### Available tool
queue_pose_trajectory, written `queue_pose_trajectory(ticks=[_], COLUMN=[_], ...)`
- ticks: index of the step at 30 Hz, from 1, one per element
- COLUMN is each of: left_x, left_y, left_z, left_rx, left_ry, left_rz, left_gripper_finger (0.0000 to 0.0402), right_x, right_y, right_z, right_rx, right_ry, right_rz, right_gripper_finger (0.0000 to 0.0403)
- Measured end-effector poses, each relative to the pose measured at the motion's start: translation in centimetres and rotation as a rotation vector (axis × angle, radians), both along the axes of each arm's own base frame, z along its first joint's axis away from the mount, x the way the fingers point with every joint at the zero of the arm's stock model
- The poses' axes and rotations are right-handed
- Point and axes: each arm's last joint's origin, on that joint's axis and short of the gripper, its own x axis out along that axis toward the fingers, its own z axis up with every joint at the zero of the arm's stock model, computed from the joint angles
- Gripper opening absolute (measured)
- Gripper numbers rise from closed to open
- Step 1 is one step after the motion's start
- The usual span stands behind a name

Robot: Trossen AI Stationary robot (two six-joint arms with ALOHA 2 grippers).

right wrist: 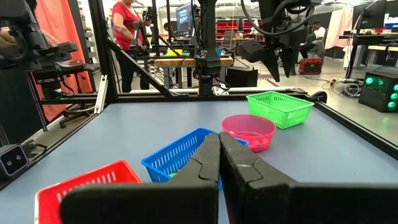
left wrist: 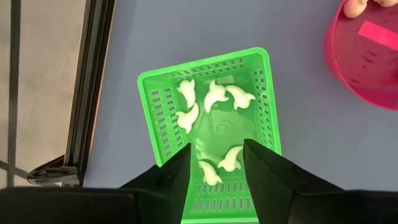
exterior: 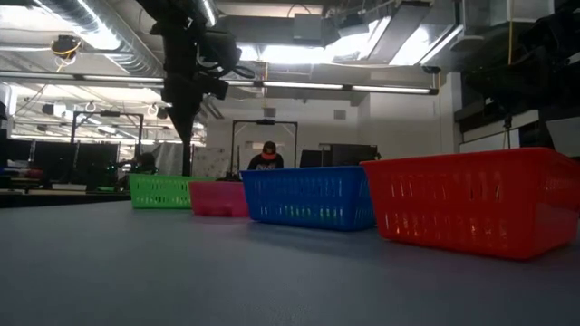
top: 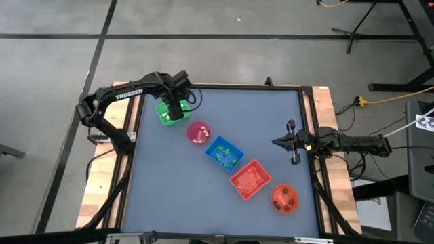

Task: Sort Halloween decoration
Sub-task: Return to Home Position

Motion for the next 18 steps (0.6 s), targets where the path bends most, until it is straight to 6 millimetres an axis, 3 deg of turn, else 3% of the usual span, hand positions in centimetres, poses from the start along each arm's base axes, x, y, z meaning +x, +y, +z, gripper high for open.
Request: queue_pose_trajectory(ticks=[6, 15, 18], left_x=[0.1, 1.2, 1.6], left_y=[-0.1, -1.2, -1.6], left_z=[0.0, 0.0, 0.1], left_rx=[-0.005, -0.053, -0.118], left_ry=[-0.023, -0.088, -0.142], left_rz=[0.068, 0.031, 0.0], left_gripper_finger=[0.0117, 0.0011, 0.0006], right_x=[0.0, 0.0, 0.0], right_y=[0.0, 0.0, 0.0], right_z=[0.0, 0.0, 0.0], right_rx=[0.0, 0.0, 0.0], right_ry=[0.0, 0.0, 0.0], right_rz=[0.0, 0.0, 0.0], right_gripper_finger=[0.0003, 0.0003, 0.0003])
